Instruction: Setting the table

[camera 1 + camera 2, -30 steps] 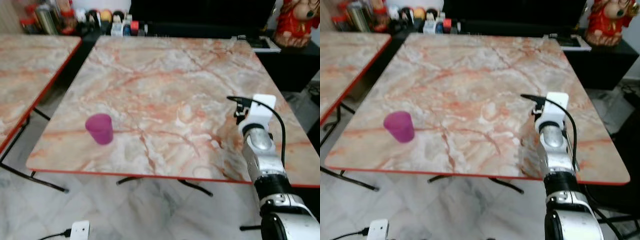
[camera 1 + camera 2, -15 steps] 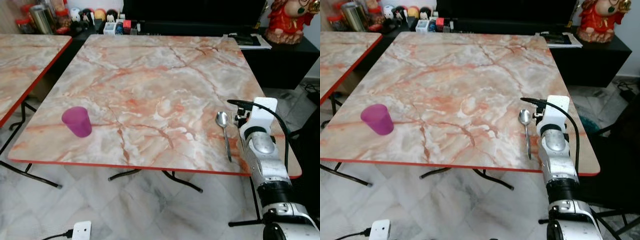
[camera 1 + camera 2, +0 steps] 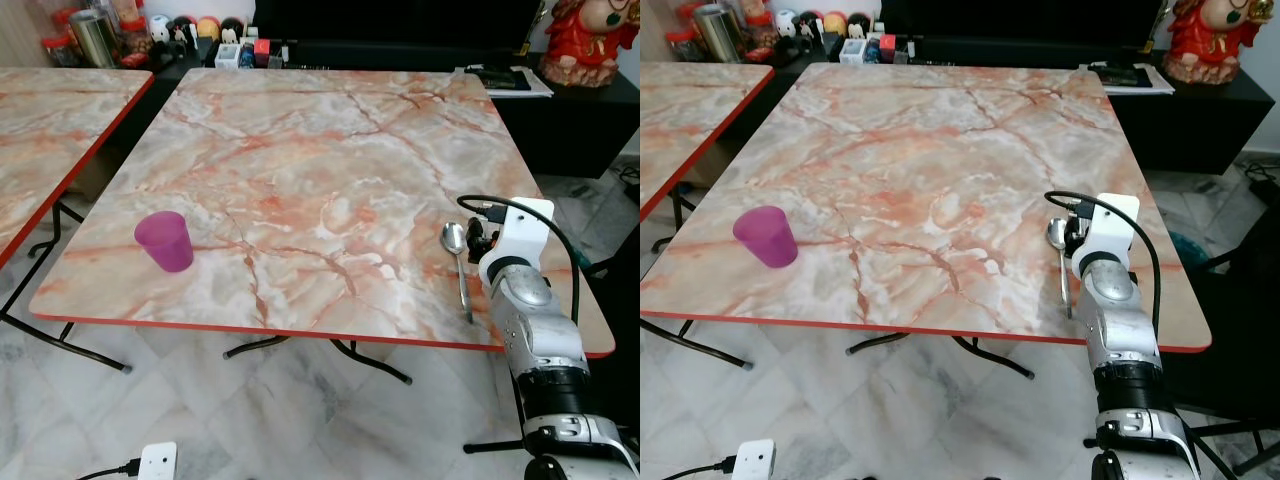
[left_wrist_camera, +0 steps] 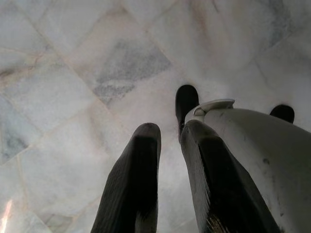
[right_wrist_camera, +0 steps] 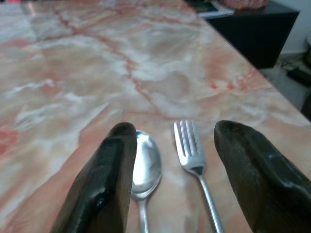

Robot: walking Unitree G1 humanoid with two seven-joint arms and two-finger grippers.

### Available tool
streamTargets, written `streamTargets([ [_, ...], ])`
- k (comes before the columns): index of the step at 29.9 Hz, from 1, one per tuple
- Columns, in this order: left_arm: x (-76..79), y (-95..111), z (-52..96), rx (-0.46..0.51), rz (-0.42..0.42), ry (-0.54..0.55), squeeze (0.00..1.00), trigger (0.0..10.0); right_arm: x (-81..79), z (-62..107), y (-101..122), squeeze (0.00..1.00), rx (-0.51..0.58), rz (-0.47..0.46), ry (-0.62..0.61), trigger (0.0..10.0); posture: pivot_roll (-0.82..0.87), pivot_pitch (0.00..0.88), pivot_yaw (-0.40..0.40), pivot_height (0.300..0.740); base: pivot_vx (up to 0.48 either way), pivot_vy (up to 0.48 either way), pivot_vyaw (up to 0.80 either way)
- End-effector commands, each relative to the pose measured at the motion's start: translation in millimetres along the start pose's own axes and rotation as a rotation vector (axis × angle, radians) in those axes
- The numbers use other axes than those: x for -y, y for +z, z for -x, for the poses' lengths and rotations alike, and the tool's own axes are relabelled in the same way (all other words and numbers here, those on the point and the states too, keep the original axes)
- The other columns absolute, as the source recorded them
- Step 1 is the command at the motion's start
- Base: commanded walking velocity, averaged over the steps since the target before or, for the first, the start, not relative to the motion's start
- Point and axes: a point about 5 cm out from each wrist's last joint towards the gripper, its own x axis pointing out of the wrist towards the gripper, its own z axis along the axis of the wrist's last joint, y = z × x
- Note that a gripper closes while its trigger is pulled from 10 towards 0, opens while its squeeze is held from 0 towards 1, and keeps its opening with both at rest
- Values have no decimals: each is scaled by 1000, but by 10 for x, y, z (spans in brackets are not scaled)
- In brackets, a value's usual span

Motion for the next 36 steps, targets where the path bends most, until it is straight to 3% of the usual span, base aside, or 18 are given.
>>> streamTargets([
  [1, -17, -83, 15, -43, -26, -5, 0, 10000, -8, 39, 52, 1000, -9, -1, 17, 10000, -62, 157, 0, 736, 0, 0, 0],
  [4, -18, -84, 15, -44, -27, -6, 0, 10000, -14, 52, 67, 1000, -20, 1, 21, 10000, -62, 157, 0, 736, 0, 0, 0],
  [5, -18, -85, 15, -45, -26, -7, 0, 10000, -26, 77, 93, 0, -37, 9, 31, 10000, -66, 159, 0, 736, 0, 0, 0],
  [15, 0, -83, 12, -53, -17, -24, 0, 10000, -25, 238, 260, 0, -93, -20, 60, 10000, -82, 174, -10, 736, 0, 0, 0],
  [29, 9, -93, 12, -63, -11, -30, 0, 10000, -114, 411, 160, 0, -309, -56, 140, 10000, -81, 165, -19, 736, 0, 0, 0],
  [33, 9, -92, 12, -63, -11, -30, 0, 10000, -113, 431, 165, 0, -327, -60, 139, 10000, -81, 165, -19, 736, 0, 0, 0],
  [36, 18, -85, 9, -65, -15, -39, 0, 10000, 4, 478, 171, 0, -355, -36, 125, 10000, -98, 172, -19, 736, 0, 0, 0],
])
